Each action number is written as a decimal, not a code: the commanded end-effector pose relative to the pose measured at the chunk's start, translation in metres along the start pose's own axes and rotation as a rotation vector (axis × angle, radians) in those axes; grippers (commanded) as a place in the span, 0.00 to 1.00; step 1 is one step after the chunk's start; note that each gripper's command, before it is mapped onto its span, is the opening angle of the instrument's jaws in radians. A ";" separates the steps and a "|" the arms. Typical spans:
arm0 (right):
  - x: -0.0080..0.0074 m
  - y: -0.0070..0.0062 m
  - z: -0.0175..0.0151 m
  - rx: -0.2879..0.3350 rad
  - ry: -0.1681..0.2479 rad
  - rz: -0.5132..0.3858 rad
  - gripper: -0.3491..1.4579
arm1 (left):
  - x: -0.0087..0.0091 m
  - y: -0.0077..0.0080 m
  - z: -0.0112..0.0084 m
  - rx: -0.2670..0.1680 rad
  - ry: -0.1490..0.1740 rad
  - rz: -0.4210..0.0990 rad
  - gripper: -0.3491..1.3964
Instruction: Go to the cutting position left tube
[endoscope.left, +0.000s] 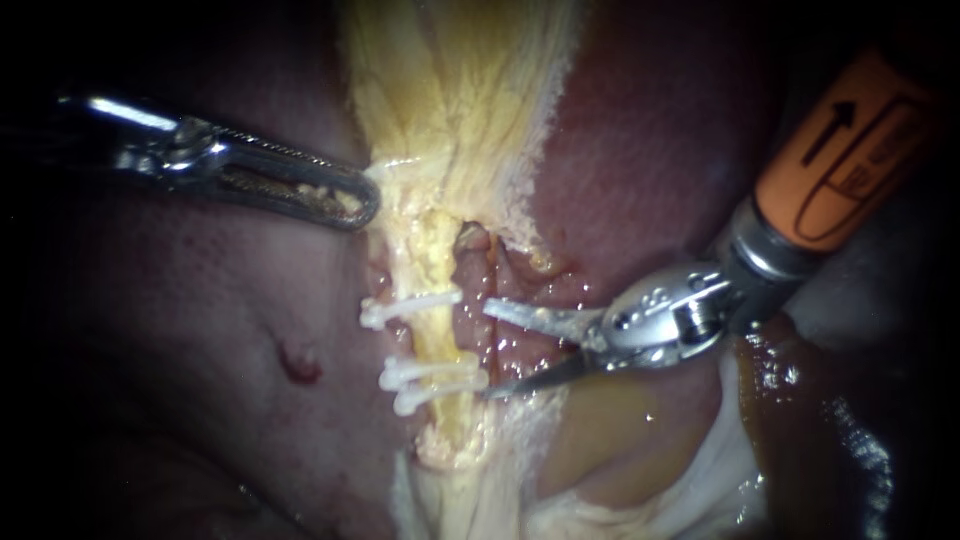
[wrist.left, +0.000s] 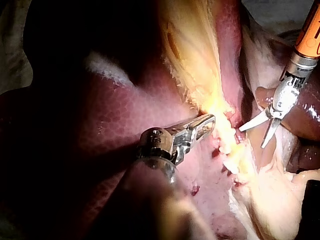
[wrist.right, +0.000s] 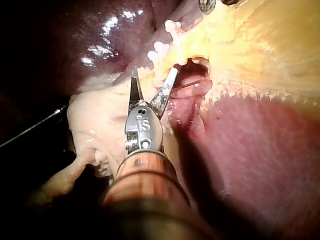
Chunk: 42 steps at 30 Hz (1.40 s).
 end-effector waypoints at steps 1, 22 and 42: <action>-0.0005 0.0003 0.0004 0.009 -0.002 0.007 0.99 | 0.0000 0.0000 0.0000 0.000 0.000 0.000 0.00; -0.0027 0.0039 0.0027 0.193 0.059 0.071 0.99 | 0.0001 -0.0001 0.0000 -0.001 0.000 0.000 0.00; -0.0007 0.0025 0.0075 0.313 0.088 0.040 0.96 | 0.0000 -0.0001 0.0004 -0.003 -0.001 0.000 0.00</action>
